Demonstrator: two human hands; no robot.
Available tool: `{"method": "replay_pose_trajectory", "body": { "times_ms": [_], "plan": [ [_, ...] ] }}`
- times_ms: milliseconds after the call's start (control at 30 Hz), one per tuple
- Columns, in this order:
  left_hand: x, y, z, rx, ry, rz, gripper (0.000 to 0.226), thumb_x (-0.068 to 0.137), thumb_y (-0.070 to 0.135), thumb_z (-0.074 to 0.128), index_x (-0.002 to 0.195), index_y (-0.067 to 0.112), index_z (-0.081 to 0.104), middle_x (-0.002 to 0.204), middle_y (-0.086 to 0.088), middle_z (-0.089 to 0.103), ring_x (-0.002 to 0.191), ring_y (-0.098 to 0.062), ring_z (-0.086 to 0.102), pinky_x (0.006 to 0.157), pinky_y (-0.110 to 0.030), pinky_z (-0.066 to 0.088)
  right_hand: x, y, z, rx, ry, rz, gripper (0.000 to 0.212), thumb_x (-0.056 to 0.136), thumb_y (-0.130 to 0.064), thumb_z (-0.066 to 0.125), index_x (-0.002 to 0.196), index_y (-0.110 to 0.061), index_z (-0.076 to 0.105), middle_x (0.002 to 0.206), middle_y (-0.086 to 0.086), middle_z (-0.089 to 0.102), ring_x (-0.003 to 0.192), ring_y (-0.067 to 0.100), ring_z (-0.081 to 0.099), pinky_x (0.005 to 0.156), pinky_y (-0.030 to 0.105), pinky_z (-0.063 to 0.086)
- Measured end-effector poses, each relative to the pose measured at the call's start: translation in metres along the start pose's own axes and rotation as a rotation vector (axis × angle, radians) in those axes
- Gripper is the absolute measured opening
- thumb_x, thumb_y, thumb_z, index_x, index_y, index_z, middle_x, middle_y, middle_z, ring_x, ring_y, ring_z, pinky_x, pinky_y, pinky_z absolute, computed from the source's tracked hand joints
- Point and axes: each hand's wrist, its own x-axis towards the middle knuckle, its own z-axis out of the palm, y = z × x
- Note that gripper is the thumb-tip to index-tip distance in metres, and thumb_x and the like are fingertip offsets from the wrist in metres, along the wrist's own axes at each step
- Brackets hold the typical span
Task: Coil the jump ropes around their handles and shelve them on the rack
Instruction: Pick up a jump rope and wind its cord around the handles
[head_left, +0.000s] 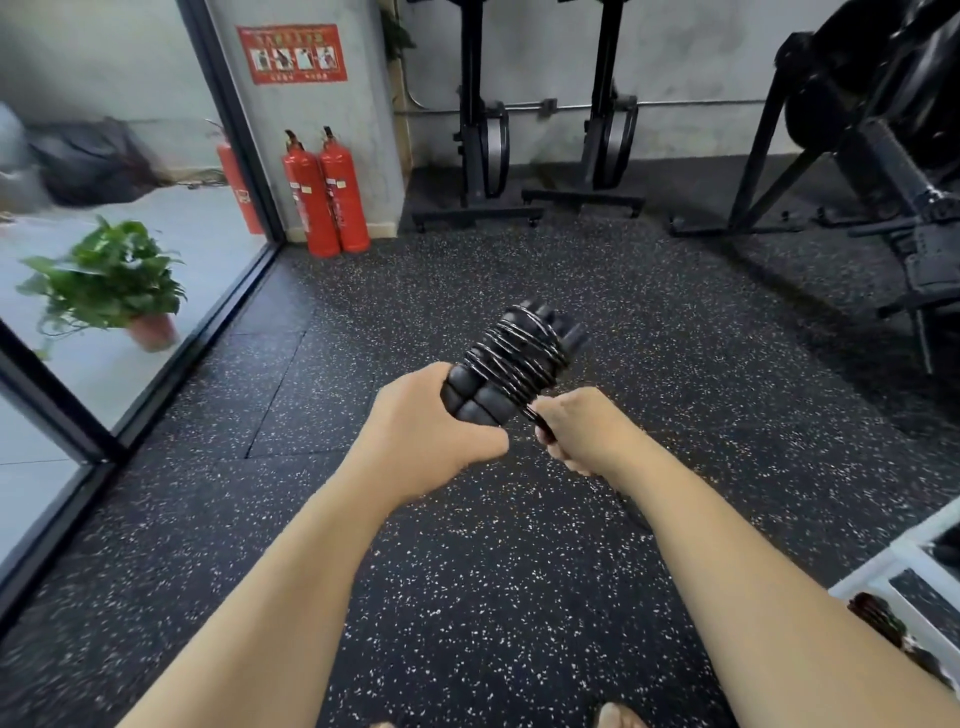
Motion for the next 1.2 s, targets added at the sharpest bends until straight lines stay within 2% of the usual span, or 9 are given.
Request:
{"method": "replay_pose_trajectory", "body": {
  "times_ms": [100,200,367,600,800,900,1000,1133,1200],
  "plan": [
    [0.007,-0.009,-0.01,-0.037,0.083,-0.108,0.016,0.065,0.016,0.073,0.075,0.013,0.061,0.058,0.013,0.051,0.054,-0.01,0.044,0.052,-0.02,0.039,0.004,0.002,0.009,-0.14,0.031,-0.068,0.045,0.098,-0.032,0.046,0.061,-0.011,0.059,0.052,0.003,0.054,0.047,0.016,0.044,0.052,0.027,0.035],
    [0.01,-0.018,-0.018,-0.045,0.135,-0.182,0.023,0.061,0.021,0.074,0.081,0.011,0.069,0.059,0.011,0.053,0.056,-0.012,0.048,0.057,-0.026,0.041,-0.002,-0.006,0.011,-0.252,0.026,-0.148,0.047,0.098,-0.035,0.047,0.057,-0.015,0.061,0.048,-0.002,0.053,0.045,0.015,0.046,0.051,0.028,0.035],
    [0.011,-0.026,-0.021,0.037,0.176,-0.217,0.019,0.065,0.022,0.076,0.068,0.017,0.057,0.061,0.007,0.054,0.057,-0.014,0.048,0.056,-0.026,0.04,-0.019,-0.023,0.015,-0.397,0.023,-0.276,0.046,0.096,-0.033,0.046,0.065,-0.001,0.061,0.046,-0.002,0.048,0.045,0.018,0.04,0.052,0.031,0.035],
    [0.008,-0.013,-0.009,0.479,0.122,-0.197,0.026,0.07,0.035,0.072,0.069,0.018,0.052,0.067,0.003,0.06,0.057,-0.014,0.054,0.05,-0.023,0.038,-0.046,-0.046,0.012,-0.795,0.27,-0.546,0.05,0.096,-0.04,0.041,0.054,-0.014,0.036,0.057,-0.004,0.044,0.054,0.016,0.041,0.05,0.03,0.027],
    [-0.003,0.008,0.009,0.886,-0.101,0.053,0.026,0.072,0.039,0.067,0.081,0.026,0.047,0.069,0.008,0.052,0.063,-0.016,0.05,0.051,-0.023,0.033,-0.033,-0.045,0.002,-0.959,0.373,-0.655,0.048,0.092,-0.041,0.034,0.052,-0.014,0.03,0.056,-0.004,0.039,0.06,0.023,0.044,0.048,0.027,0.018],
    [-0.006,0.011,0.013,0.962,-0.245,0.2,0.036,0.068,0.039,0.07,0.072,0.03,0.035,0.066,0.008,0.051,0.057,-0.009,0.045,0.054,-0.025,0.035,-0.023,-0.036,-0.003,-0.948,0.349,-0.628,0.052,0.097,-0.042,0.035,0.052,-0.016,0.033,0.058,-0.004,0.04,0.067,0.022,0.045,0.053,0.03,0.022],
    [-0.008,0.013,0.013,0.934,-0.319,0.294,0.039,0.067,0.039,0.071,0.07,0.029,0.034,0.07,0.009,0.052,0.061,-0.009,0.046,0.06,-0.028,0.039,-0.017,-0.029,-0.006,-0.872,0.265,-0.595,0.058,0.098,-0.045,0.037,0.048,-0.016,0.038,0.055,-0.004,0.042,0.066,0.021,0.047,0.072,0.032,0.032],
    [-0.015,0.013,0.01,0.763,-0.379,0.343,0.041,0.062,0.035,0.075,0.071,0.031,0.036,0.068,0.011,0.053,0.065,-0.005,0.051,0.064,-0.028,0.046,-0.009,-0.015,-0.022,-0.471,-0.014,-0.346,0.063,0.092,-0.054,0.051,0.045,-0.014,0.035,0.04,-0.007,0.033,0.04,0.013,0.033,0.052,0.028,0.029],
    [-0.019,0.014,0.01,0.656,-0.402,0.342,0.039,0.061,0.031,0.077,0.072,0.034,0.039,0.066,0.012,0.054,0.062,-0.004,0.051,0.061,-0.024,0.045,-0.01,-0.006,-0.03,-0.33,-0.152,-0.251,0.059,0.089,-0.059,0.053,0.054,-0.012,0.044,0.046,-0.004,0.035,0.042,0.013,0.031,0.048,0.025,0.029]
  ]
}}
